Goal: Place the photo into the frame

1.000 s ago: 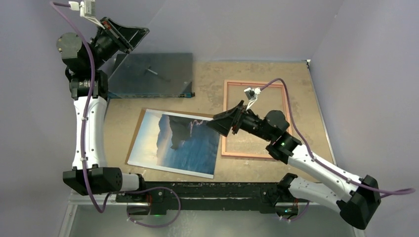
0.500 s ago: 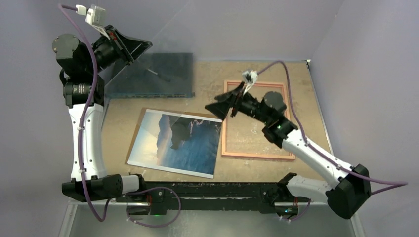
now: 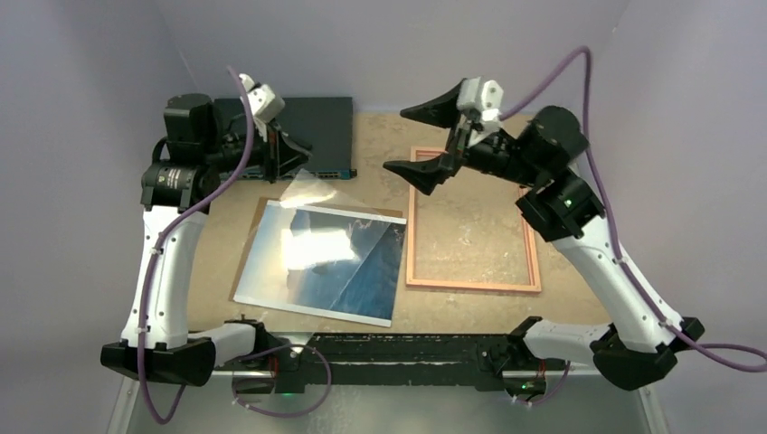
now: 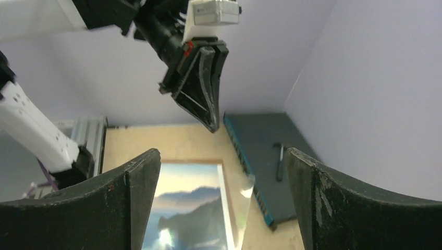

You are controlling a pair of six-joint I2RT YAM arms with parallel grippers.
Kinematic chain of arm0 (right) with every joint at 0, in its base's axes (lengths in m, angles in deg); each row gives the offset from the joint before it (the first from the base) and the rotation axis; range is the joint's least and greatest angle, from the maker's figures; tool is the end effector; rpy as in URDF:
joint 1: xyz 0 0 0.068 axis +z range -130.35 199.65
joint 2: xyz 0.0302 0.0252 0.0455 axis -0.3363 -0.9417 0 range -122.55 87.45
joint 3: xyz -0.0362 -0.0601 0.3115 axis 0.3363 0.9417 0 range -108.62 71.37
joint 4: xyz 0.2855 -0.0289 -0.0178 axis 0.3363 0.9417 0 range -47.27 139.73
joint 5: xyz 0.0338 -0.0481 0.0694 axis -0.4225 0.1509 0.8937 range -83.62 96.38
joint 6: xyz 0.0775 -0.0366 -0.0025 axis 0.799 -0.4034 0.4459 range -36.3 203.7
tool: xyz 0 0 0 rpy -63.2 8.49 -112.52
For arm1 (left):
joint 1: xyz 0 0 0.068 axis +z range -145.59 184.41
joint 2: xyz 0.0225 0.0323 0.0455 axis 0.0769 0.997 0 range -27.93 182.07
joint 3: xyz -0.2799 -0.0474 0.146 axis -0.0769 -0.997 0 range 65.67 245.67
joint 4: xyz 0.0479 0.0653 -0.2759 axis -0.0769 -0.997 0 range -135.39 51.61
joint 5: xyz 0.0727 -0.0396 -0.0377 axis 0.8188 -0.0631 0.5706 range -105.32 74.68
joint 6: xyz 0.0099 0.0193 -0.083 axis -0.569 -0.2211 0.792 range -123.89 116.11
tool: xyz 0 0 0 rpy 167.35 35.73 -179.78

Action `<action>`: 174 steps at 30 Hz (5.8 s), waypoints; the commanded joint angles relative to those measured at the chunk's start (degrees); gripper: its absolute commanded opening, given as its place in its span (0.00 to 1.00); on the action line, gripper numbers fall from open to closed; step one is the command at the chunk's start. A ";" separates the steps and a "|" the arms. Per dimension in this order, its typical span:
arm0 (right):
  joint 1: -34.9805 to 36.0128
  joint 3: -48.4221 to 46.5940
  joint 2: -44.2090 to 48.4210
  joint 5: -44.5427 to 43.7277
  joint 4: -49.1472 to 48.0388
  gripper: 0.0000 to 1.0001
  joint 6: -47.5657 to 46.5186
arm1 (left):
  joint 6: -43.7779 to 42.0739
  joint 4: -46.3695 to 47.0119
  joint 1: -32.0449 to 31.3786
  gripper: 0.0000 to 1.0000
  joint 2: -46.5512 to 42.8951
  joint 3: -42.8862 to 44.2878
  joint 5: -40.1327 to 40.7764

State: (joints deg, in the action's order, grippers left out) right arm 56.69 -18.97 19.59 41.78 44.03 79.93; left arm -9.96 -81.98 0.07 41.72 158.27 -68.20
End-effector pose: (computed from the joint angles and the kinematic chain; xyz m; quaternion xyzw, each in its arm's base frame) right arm 0.1795 0.1903 0.6111 -0.4227 0.4171 0.3896 0.7040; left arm 0.2460 -0.0791 0.5252 0.3191 0.7103 -0.3584 0.5150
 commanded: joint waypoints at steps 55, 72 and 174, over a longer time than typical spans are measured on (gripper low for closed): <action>2.25 -3.94 -64.16 -8.84 -23.27 0.91 18.61 | -83.17 -0.79 48.46 0.41 2.20 -57.04 47.52; 2.83 -4.73 -67.62 3.96 -27.95 0.80 25.05 | -78.87 14.26 48.20 0.42 0.58 -67.89 45.72; -36.95 44.89 9.26 -19.36 9.59 0.85 35.67 | -19.93 -2.37 -15.17 0.85 14.53 -26.40 41.39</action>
State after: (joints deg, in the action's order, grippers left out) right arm 19.64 32.87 40.05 15.90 67.20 120.98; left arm -31.68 -86.18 -11.82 56.12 134.01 -28.55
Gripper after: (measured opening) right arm 0.840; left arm 0.855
